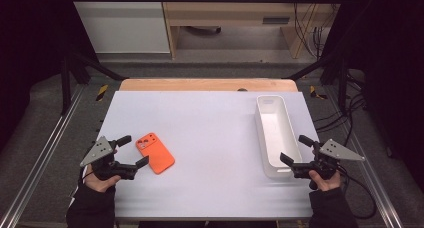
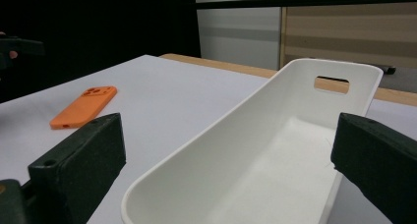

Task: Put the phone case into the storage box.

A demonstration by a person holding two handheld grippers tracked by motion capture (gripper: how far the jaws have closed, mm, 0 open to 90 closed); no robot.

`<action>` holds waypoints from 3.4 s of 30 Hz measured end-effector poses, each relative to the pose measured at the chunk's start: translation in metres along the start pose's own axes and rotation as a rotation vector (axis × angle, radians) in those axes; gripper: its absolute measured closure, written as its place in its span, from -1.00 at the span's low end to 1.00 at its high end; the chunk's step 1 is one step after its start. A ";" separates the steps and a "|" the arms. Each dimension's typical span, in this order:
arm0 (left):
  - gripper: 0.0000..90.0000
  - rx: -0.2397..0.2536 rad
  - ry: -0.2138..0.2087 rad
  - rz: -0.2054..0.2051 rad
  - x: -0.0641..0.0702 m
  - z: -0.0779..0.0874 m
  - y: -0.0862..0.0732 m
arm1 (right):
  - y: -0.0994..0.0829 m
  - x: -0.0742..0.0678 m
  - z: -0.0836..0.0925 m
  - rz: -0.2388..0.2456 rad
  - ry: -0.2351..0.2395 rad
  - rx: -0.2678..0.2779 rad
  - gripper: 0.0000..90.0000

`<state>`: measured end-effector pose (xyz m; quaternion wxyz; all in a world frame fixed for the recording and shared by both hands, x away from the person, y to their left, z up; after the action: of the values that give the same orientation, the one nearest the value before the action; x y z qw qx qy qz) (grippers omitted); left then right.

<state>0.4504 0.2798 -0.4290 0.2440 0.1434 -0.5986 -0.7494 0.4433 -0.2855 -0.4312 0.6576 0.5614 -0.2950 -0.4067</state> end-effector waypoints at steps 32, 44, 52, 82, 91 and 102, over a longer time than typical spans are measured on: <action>-0.75 -0.162 0.060 0.046 -0.001 -0.003 -0.008 | 0.000 -0.001 0.000 0.006 0.000 -0.013 -0.99; -0.19 -0.274 0.095 0.069 -0.003 -0.004 -0.018 | 0.000 -0.001 -0.001 0.007 -0.001 -0.015 -0.99; 0.21 -0.362 0.104 0.081 -0.003 -0.007 -0.023 | 0.000 -0.001 -0.001 0.010 0.001 -0.014 -0.99; 1.00 -0.580 0.091 0.123 -0.005 -0.026 -0.042 | -0.001 -0.001 -0.001 0.015 0.001 -0.016 -0.99; 1.00 -0.603 0.078 0.124 -0.004 -0.034 -0.046 | -0.001 -0.002 -0.002 0.012 0.001 -0.020 -0.99; 1.00 -0.609 0.076 0.114 -0.003 -0.038 -0.047 | -0.001 -0.001 -0.002 0.013 0.000 -0.020 -0.99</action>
<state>0.4629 0.2575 -0.4836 0.3396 0.0575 -0.3441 -0.8735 0.4440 -0.2834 -0.4324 0.6658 0.5529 -0.2943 -0.4054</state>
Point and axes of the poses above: each handheld gripper's, and its own axes: z roughly backward along the jaws, y roughly out of its top, x roughly to its right, the point moved 2 cm from there along -z, roughly forward along the jaws, and after that the axes turned 11 degrees about -y, right-handed, at the moved point
